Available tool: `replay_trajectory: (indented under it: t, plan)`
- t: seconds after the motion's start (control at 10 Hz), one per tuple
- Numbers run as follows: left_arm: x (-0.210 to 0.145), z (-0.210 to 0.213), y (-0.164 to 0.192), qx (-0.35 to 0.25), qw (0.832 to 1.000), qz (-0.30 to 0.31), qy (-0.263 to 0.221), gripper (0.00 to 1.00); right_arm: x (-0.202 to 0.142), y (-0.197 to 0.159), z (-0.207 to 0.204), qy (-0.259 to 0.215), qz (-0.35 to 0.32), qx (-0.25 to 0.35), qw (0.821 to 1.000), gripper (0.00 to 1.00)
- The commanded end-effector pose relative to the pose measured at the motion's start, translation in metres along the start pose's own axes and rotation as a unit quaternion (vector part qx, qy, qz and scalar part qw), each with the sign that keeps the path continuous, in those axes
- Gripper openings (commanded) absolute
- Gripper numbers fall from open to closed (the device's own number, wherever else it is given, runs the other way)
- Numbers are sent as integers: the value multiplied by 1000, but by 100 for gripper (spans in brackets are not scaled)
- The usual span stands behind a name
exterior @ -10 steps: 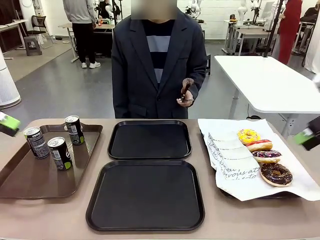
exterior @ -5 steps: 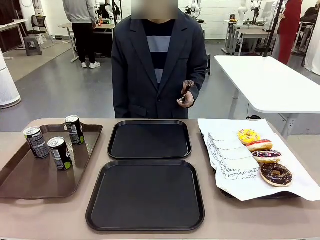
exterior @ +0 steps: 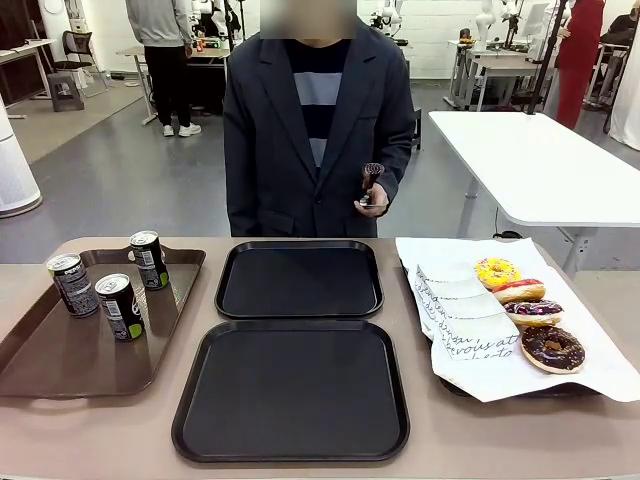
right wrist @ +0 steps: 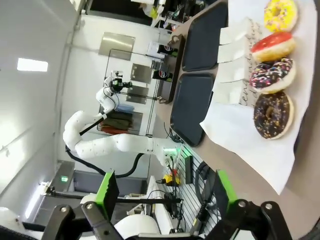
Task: Set up donuts and drinks on trays.
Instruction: Pick up one Pepsi coke and place it on the Flat Tray.
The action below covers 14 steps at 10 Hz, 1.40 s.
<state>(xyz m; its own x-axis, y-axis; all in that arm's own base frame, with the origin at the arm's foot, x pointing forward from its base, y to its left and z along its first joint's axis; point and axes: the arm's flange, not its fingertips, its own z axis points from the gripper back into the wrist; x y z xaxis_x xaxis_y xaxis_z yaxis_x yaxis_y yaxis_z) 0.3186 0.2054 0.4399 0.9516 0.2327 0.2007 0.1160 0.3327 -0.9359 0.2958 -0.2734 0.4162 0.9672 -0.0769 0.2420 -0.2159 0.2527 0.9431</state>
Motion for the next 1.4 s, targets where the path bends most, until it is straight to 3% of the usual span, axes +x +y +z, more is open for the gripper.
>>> replay_trajectory:
  t: [0.0,0.1,0.2,0.3,1.3]
  plan:
    - [-6,11,-7,9,1000,-4,-9,100,-2,-3,19,-18,2,8,1000,100]
    - [-9,15,-11,22,1000,-14,-17,100,-6,-6,22,-39,-21,-11,999,100]
    - [-11,13,-18,49,997,-61,-11,100,-6,-4,9,-9,-5,1,1000,100]
    - [-5,13,-2,7,1000,-1,-15,100,-6,-4,9,-9,-5,1,1000,100]
    - [-5,13,-2,7,1000,-1,-15,100,-6,-4,9,-9,-5,1,1000,100]
